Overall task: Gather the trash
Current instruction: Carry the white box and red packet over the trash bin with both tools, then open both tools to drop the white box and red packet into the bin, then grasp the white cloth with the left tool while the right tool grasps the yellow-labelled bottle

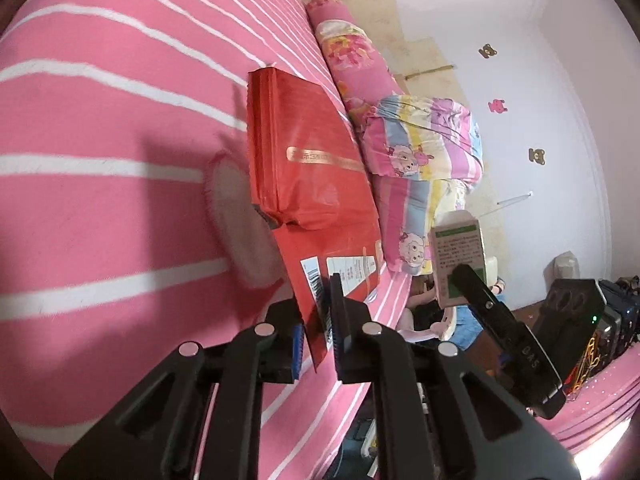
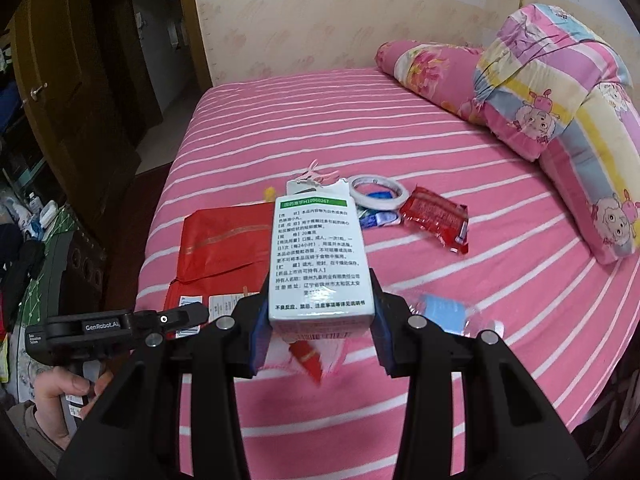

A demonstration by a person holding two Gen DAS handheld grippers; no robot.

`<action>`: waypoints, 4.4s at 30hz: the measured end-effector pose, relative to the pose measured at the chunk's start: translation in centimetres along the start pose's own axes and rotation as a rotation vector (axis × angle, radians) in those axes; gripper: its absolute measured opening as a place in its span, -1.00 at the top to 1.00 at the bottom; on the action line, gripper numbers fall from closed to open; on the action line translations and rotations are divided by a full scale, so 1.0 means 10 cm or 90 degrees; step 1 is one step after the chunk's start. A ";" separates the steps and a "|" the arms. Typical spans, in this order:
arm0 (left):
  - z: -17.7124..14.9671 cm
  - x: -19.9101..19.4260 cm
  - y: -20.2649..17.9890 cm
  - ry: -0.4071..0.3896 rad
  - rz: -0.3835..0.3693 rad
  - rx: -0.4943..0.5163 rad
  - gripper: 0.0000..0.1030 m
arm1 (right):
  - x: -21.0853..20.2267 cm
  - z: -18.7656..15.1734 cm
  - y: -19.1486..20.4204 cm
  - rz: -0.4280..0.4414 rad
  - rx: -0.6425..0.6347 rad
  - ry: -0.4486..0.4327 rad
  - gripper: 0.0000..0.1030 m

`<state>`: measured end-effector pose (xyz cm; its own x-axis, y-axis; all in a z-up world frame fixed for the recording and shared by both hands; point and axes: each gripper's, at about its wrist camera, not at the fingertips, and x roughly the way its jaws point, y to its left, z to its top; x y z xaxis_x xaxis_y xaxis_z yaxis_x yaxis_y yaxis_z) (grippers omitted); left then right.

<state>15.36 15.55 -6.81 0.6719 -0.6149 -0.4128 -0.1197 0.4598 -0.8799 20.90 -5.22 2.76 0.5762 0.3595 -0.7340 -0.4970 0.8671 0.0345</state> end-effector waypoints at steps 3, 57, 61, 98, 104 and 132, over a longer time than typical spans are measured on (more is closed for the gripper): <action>-0.05 -0.07 0.01 -0.004 -0.002 -0.007 0.80 | -0.06 -0.07 0.06 0.005 0.002 0.001 0.17; -2.62 0.22 -2.48 0.083 0.041 0.386 0.94 | -2.99 -2.31 -1.52 -0.022 0.251 -0.128 0.17; -2.99 0.66 -2.53 0.150 0.038 0.397 0.94 | -3.05 -2.85 -1.94 -0.064 0.313 -0.107 0.17; -5.10 3.61 -1.53 0.605 0.218 0.420 -0.11 | -2.23 -5.26 -3.35 -0.242 0.578 0.153 -0.37; -5.00 3.53 -1.69 0.574 0.203 0.416 -0.63 | -2.44 -5.21 -3.32 -0.271 0.578 0.134 -0.58; -1.84 0.38 -1.70 0.017 0.199 0.355 -0.85 | -2.01 -2.21 -1.42 -0.081 0.262 -0.024 -0.73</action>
<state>6.56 -6.42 2.26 0.6479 -0.4104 -0.6417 0.0958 0.8796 -0.4659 2.10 -32.37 2.03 0.6428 0.2470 -0.7251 -0.1254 0.9678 0.2185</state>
